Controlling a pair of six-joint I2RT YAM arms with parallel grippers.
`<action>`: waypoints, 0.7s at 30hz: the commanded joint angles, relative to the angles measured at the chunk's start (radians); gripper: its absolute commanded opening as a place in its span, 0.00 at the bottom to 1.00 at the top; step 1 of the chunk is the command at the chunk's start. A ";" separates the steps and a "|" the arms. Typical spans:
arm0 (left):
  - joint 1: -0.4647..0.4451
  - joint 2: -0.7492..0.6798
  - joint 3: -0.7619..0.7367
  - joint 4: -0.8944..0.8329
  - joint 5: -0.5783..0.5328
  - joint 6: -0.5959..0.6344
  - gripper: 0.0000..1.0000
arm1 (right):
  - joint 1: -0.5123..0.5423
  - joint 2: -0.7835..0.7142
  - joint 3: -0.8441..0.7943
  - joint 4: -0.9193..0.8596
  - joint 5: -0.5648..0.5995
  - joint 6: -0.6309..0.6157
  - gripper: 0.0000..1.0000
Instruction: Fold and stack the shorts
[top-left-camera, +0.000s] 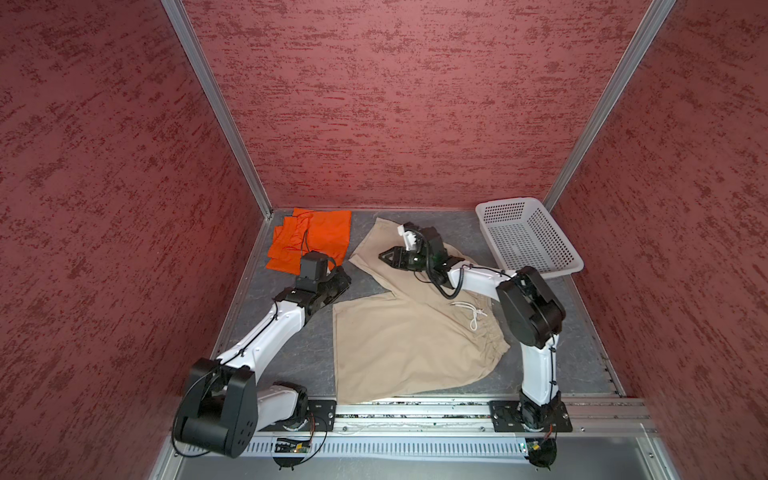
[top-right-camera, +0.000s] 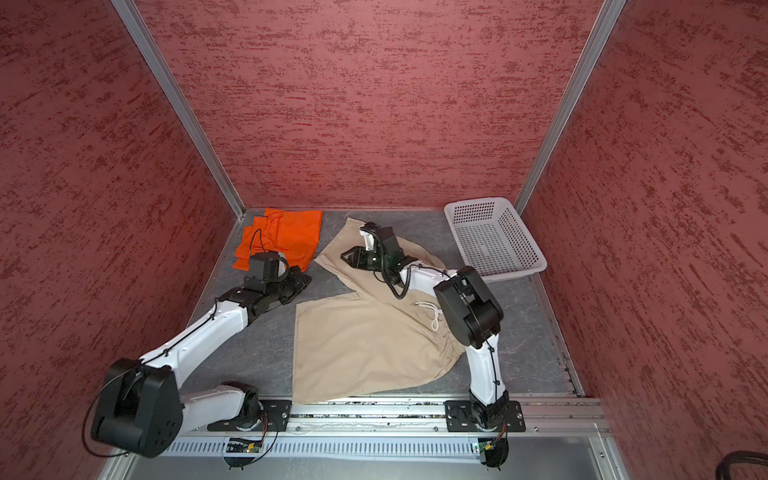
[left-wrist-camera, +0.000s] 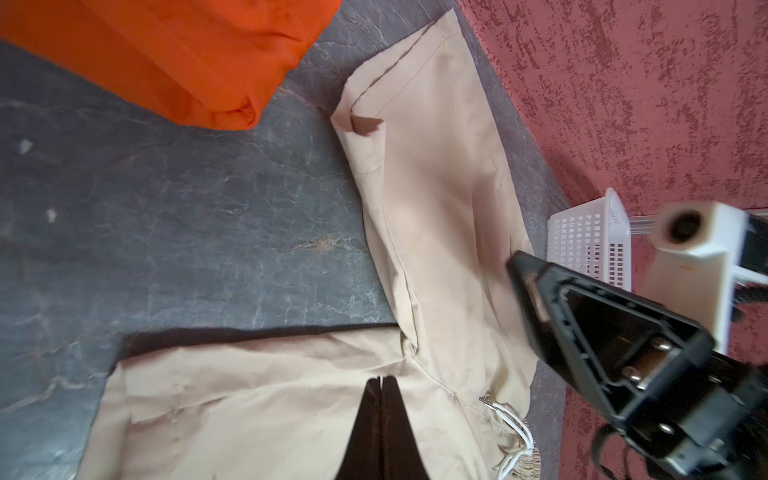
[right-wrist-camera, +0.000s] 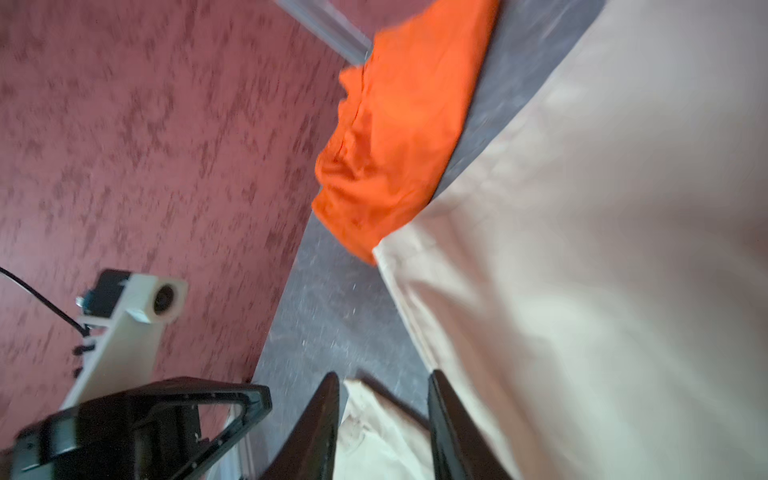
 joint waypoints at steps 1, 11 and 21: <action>-0.046 0.125 0.090 0.065 0.017 0.055 0.03 | -0.059 -0.060 -0.077 -0.106 0.123 -0.042 0.35; -0.192 0.575 0.423 0.077 0.012 0.054 0.03 | -0.189 -0.003 -0.096 -0.263 0.284 -0.079 0.37; -0.139 0.706 0.431 -0.008 -0.092 0.075 0.00 | -0.255 0.183 0.063 -0.380 0.362 -0.032 0.36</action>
